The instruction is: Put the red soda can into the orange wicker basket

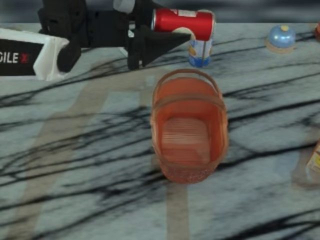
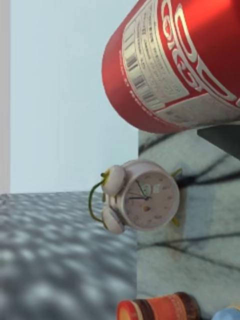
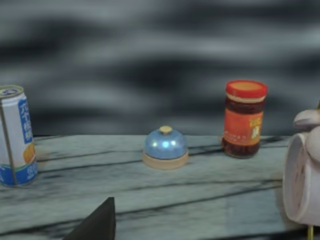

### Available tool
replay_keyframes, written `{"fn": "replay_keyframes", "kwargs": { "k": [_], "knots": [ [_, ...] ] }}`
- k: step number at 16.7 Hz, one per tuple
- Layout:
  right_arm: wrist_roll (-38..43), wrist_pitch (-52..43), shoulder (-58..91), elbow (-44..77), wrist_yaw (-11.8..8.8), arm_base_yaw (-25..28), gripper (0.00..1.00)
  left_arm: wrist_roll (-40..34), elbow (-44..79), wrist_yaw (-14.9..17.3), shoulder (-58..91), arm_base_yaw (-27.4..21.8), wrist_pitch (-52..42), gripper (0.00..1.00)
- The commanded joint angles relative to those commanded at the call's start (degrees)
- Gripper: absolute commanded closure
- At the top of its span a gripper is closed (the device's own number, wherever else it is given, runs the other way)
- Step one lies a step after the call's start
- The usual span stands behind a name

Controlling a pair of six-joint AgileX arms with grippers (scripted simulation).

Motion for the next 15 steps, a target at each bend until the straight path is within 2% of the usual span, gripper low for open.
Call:
{"fn": "replay_keyframes", "kwargs": {
  "k": [6,12,15],
  "knots": [
    [0.0,0.0,0.0,0.0,0.0,0.0,0.0,0.13,0.02,0.06,1.1,0.29,0.84,1.0],
    [0.0,0.0,0.0,0.0,0.0,0.0,0.0,-0.16,-3.25,0.16,10.76,1.18,14.71,1.0],
    [0.0,0.0,0.0,0.0,0.0,0.0,0.0,-0.24,-4.57,0.1,13.91,1.47,18.77,1.0]
  ]
}}
